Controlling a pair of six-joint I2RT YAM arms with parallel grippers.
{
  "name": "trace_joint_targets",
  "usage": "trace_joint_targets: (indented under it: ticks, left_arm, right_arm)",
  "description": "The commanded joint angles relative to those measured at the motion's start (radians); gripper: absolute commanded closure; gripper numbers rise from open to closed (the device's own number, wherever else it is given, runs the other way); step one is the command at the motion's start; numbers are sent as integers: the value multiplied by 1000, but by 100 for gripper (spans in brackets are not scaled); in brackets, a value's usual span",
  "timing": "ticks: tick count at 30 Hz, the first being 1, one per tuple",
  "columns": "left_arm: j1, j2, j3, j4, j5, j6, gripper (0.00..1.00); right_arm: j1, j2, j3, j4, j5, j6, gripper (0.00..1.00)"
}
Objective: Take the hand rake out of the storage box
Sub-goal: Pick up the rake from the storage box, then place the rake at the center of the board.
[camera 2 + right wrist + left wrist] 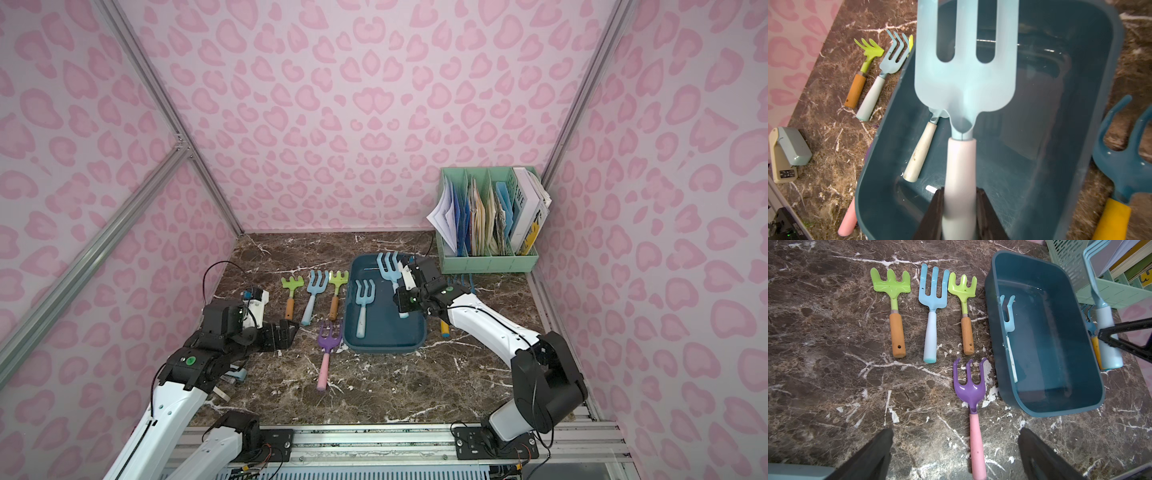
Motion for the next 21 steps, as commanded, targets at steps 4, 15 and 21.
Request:
trace_joint_targets:
  ticks: [4,15,21]
  left_arm:
    - [0,4,5,1,4,11,3]
    - [1,9,6,1,10,13,3]
    - [1,15,6,1,16,13,3]
  right_arm:
    - [-35,-91,-29,-32,31,-25,89]
    - [-175,-218,-70,-145,120,-83,88]
    - [-261,-220,-77,-199,163,-139,87]
